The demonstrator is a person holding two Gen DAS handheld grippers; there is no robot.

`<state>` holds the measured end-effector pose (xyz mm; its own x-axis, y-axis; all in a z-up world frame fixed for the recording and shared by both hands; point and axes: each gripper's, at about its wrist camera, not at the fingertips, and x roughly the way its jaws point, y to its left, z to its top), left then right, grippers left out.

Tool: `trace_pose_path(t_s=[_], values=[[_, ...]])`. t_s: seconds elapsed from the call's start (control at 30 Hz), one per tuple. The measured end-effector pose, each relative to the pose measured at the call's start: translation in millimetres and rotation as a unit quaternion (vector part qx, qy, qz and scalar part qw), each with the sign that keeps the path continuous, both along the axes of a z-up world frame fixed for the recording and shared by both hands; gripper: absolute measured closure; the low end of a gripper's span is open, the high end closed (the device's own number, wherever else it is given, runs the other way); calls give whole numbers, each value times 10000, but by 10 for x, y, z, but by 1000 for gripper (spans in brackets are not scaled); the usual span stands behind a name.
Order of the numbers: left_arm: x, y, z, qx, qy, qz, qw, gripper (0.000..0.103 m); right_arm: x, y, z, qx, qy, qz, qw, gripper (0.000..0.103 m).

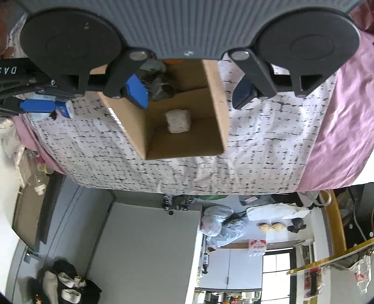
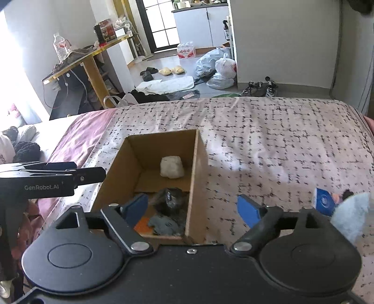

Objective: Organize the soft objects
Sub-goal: 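Lower the black plastic bag into the box, open the right tool and withdraw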

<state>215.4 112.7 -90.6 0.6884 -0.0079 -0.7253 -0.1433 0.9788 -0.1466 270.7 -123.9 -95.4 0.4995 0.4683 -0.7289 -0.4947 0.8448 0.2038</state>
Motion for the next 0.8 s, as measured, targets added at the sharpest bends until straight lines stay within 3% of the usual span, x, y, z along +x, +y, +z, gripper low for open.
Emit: trace_pose_path(t_s=[0.13, 0.33, 0.5, 0.6, 0.67, 0.8], values=[[14, -166, 56, -90, 152, -241, 9996, 24, -24, -225, 50, 74, -76, -136, 9999, 6], [-69, -542, 229, 285, 180, -673, 9972, 24, -64, -520, 111, 136, 6, -132, 9998, 0], [-150, -804, 336, 367, 197, -1044, 9937, 24, -120, -728, 146, 125, -10, -45, 9999, 0], [-169, -910, 363, 395, 156, -1146, 9925, 17, -148, -878, 168, 264, -3, -41, 9996, 0], [-159, -964, 375, 401, 176, -1149, 9924, 7, -175, -976, 179, 327, -13, -48, 9995, 0], [-126, -1058, 384, 246, 296, -1162, 9925, 3, -203, -1157, 201, 350, -81, -131, 9993, 0]])
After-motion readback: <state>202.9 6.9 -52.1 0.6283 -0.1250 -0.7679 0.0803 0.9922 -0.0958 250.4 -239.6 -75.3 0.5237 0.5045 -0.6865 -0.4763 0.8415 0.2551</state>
